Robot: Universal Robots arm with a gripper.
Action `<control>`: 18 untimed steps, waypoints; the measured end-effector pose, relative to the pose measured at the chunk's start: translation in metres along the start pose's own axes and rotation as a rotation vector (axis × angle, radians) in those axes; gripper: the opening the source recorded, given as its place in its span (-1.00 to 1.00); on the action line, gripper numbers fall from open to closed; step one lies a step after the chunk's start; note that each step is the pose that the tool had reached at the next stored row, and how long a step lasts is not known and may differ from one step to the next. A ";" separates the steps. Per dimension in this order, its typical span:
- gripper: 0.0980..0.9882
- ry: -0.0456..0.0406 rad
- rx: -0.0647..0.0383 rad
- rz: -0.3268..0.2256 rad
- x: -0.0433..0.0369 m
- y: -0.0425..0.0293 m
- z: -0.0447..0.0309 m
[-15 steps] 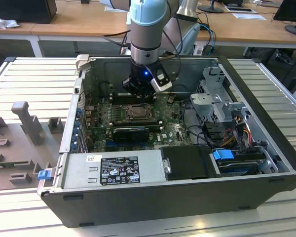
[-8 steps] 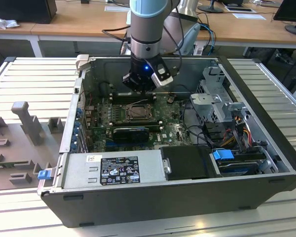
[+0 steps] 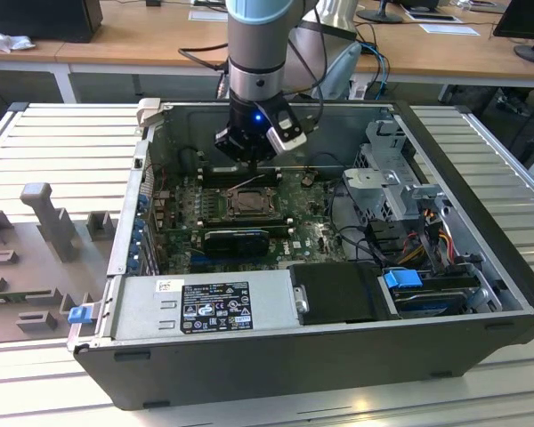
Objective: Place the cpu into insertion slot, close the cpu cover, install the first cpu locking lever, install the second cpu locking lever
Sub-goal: 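Install the first cpu locking lever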
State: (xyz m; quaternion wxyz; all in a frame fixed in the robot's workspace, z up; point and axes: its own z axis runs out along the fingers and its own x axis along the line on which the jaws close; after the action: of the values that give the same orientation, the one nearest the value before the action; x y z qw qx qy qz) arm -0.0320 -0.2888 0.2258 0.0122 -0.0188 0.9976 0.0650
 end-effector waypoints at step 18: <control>-0.98 0.0046 0.001 0.001 -0.0102 -0.0044 0.0149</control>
State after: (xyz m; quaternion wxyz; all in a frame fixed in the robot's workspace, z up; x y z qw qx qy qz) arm -0.0214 -0.2908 0.2108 0.0099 -0.0186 0.9977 0.0643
